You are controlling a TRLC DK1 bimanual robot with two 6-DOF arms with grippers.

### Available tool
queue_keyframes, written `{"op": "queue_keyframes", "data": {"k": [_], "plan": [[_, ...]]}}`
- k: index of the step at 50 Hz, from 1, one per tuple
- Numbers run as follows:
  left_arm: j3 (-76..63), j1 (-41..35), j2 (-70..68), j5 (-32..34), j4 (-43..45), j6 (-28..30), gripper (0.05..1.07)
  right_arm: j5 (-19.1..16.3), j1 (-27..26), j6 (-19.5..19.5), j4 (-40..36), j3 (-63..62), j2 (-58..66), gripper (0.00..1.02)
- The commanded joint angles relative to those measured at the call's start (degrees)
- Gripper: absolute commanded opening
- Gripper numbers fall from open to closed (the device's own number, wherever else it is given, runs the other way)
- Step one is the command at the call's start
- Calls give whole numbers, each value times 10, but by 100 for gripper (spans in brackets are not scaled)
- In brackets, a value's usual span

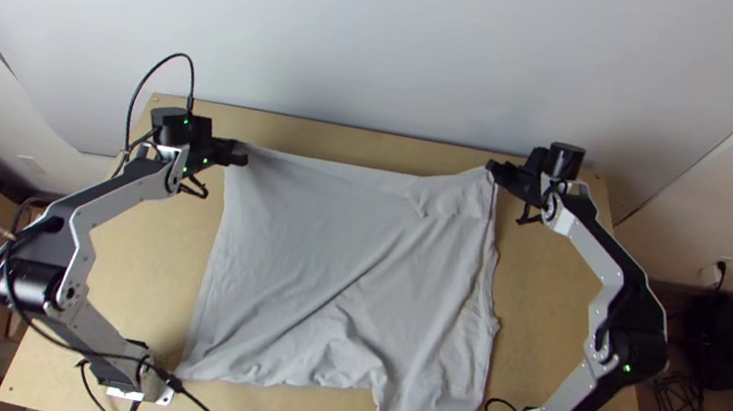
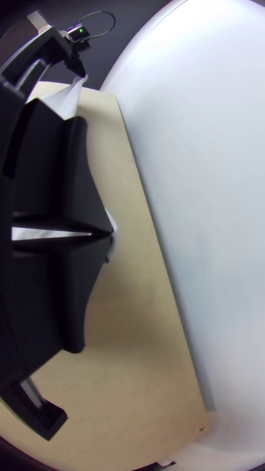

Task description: Fold the t-shirt

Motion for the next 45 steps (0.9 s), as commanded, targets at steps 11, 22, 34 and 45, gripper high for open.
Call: {"op": "queue_keyframes", "data": {"k": [11,22,34,45], "plan": [[230,7,175,5,-62,-29,7,6,-9,12,-97,273,189,2],[346,6,244,5,-144,-49,7,17,-7,14,-226,465,288,2],[362,5,209,7,-277,-57,7,17,-2,13,-307,416,219,2],[289,7,134,28,-295,-49,7,17,1,3,-353,321,127,2]]}}
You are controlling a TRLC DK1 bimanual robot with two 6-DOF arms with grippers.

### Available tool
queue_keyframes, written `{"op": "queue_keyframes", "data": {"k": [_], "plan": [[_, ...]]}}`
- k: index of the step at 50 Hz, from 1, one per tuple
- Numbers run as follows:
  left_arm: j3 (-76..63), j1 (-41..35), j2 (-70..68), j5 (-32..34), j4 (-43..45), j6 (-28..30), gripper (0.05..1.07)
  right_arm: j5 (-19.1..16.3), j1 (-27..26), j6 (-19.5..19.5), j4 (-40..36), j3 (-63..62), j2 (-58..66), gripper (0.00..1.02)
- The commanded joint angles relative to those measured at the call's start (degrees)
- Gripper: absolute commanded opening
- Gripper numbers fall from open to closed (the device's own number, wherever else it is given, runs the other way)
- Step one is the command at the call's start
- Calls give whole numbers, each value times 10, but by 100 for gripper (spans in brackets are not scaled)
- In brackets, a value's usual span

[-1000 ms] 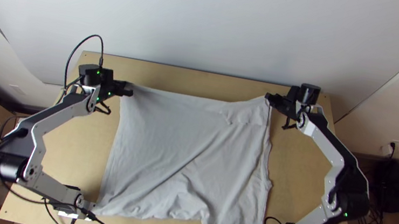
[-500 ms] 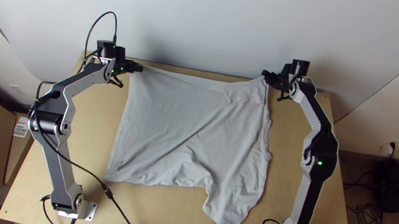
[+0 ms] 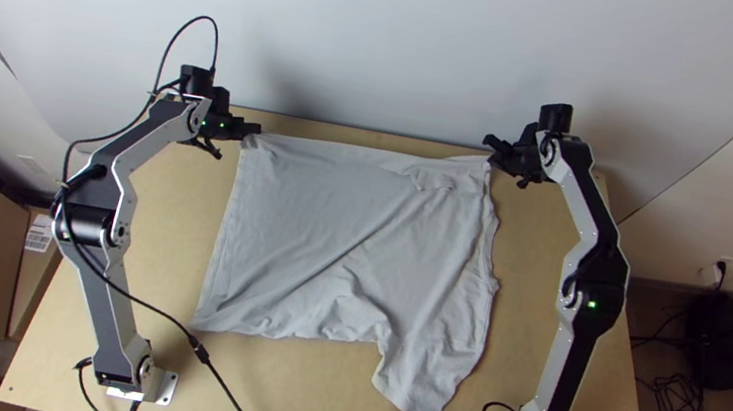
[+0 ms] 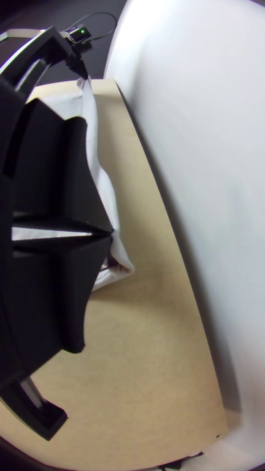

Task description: Fold the t-shirt

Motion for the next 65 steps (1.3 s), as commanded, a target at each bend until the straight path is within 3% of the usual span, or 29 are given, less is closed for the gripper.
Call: {"op": "queue_keyframes", "data": {"k": [1,18,38,39,41,42,43,44,46,47,48,55,65], "plan": [[-49,6,-71,14,1,-4,7,4,1,-4,-7,-58,-74,2],[-238,0,-171,19,87,-2,7,4,2,-18,1,-261,-201,2],[-395,-2,-227,19,163,21,8,5,14,-20,89,-508,-309,2],[-399,-2,-227,19,163,24,9,7,14,-20,92,-515,-312,4],[-403,-2,-232,19,159,24,24,9,13,-19,92,-526,-321,26],[-405,-2,-234,19,156,24,34,9,13,-19,92,-532,-328,41],[-409,-2,-241,19,154,24,48,9,12,-20,92,-540,-339,66],[-413,-2,-248,19,153,24,59,9,12,-22,92,-545,-346,81],[-418,-2,-261,19,144,23,83,9,9,-23,92,-555,-363,99],[-420,-1,-267,20,136,23,97,9,7,-23,92,-558,-370,99],[-420,0,-274,20,124,23,104,9,5,-23,91,-562,-380,99],[-453,6,-354,22,114,22,103,8,-10,-19,73,-584,-452,99],[-479,8,-479,42,58,24,103,8,-11,-19,-66,-592,-550,99]]}}
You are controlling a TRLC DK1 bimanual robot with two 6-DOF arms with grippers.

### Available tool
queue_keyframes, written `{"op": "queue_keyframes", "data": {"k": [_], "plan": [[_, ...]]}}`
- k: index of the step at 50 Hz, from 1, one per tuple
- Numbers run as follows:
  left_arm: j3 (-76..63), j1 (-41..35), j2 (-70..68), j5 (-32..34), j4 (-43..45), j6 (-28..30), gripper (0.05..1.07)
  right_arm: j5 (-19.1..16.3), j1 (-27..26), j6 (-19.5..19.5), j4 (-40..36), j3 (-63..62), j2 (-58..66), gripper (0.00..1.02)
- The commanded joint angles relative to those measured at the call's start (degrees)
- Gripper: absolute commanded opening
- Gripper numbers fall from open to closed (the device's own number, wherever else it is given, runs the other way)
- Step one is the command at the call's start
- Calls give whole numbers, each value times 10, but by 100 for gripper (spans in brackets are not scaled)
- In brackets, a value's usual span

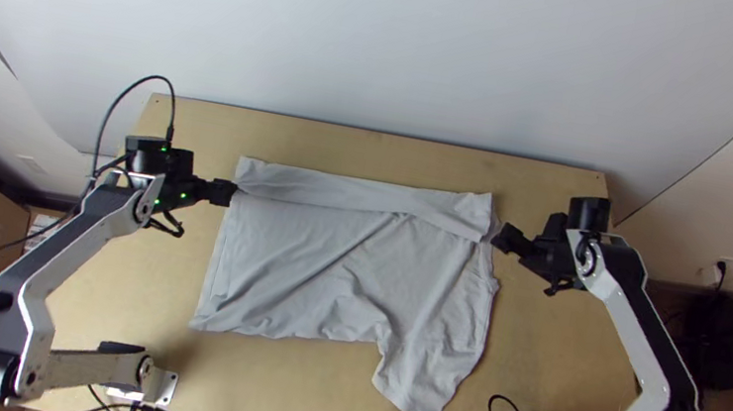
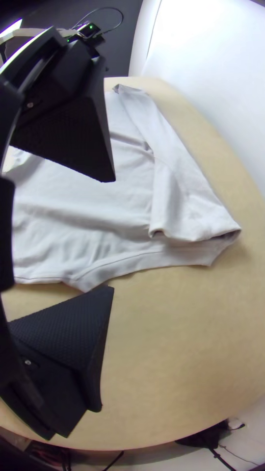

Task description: Fold the t-shirt

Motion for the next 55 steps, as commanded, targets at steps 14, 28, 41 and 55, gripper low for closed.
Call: {"op": "queue_keyframes", "data": {"k": [14,28,41,55], "plan": [[-16,-16,-192,27,-168,19,95,-16,13,8,-217,-107,-157,99],[-24,-16,-259,27,-215,19,96,-43,87,69,-284,-255,-261,85],[-28,-17,-271,27,-218,16,96,-51,208,118,-265,-289,-229,76],[-36,-17,-281,26,-223,23,96,-61,226,88,-207,-283,-119,69]]}}
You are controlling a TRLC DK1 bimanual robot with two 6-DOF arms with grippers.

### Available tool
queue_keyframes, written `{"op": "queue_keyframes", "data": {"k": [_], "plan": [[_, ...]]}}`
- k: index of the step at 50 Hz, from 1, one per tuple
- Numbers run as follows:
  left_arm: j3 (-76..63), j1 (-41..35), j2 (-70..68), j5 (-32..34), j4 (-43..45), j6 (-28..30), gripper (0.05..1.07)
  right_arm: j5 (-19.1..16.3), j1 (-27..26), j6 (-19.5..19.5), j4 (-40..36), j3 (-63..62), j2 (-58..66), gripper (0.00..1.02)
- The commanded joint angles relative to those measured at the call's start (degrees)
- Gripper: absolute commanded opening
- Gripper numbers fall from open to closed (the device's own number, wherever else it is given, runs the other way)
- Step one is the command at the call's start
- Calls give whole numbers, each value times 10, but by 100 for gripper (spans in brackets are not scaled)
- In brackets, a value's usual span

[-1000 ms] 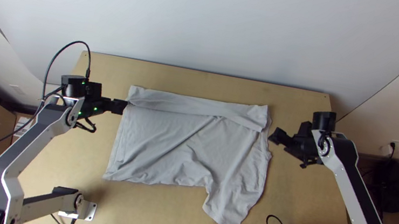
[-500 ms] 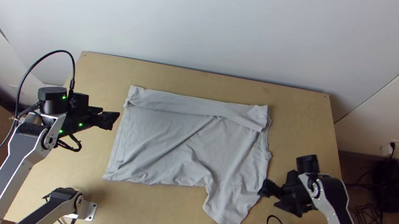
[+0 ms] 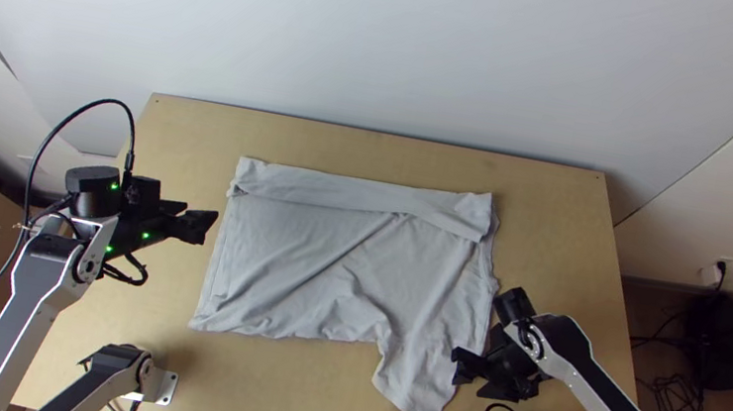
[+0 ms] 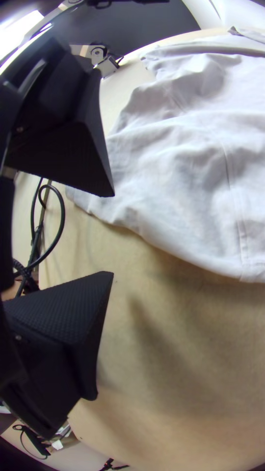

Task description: Fold the t-shirt

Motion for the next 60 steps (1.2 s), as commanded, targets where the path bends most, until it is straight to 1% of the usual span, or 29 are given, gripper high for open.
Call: {"op": "queue_keyframes", "data": {"k": [1,4,6,7,9,10,12,15,18,21,24,28,31,34,38,45,51,60], "plan": [[-15,-3,-10,4,-8,12,96,-9,21,-4,16,-1,40,69],[-17,-2,-11,3,-14,25,96,-11,40,-4,24,2,60,68],[-17,-3,-11,4,-32,48,96,-11,54,4,35,3,71,68],[-17,-5,-12,5,-50,68,96,-11,58,6,40,4,76,64],[-21,-18,-14,5,-81,103,96,-11,70,7,49,7,87,47],[-24,-26,-16,5,-94,119,96,-10,72,11,57,9,89,41],[-32,-42,-21,4,-121,156,96,-10,79,18,70,9,89,30],[-37,-55,-22,-11,-159,208,96,-9,93,20,72,14,89,19],[-37,-63,-20,-22,-212,275,96,-5,95,21,72,22,89,2],[-46,-64,-21,-25,-251,347,96,-4,95,21,72,27,83,3],[-56,-64,-17,-37,-278,388,96,-4,89,20,70,33,82,3],[-58,-67,11,-60,-313,409,96,-2,80,18,68,41,78,3],[-68,-78,26,-95,-313,421,96,-2,73,16,64,48,76,3],[-78,-106,33,-128,-314,425,96,-2,71,16,61,57,74,3],[-89,-134,43,-141,-322,427,96,-1,66,17,60,67,68,3],[-106,-156,85,-148,-327,424,96,-1,57,20,54,84,65,3],[-125,-171,115,-163,-304,423,96,-1,50,21,42,98,55,3],[-126,-185,148,-162,-274,416,96,-1,34,20,29,116,51,3]]}}
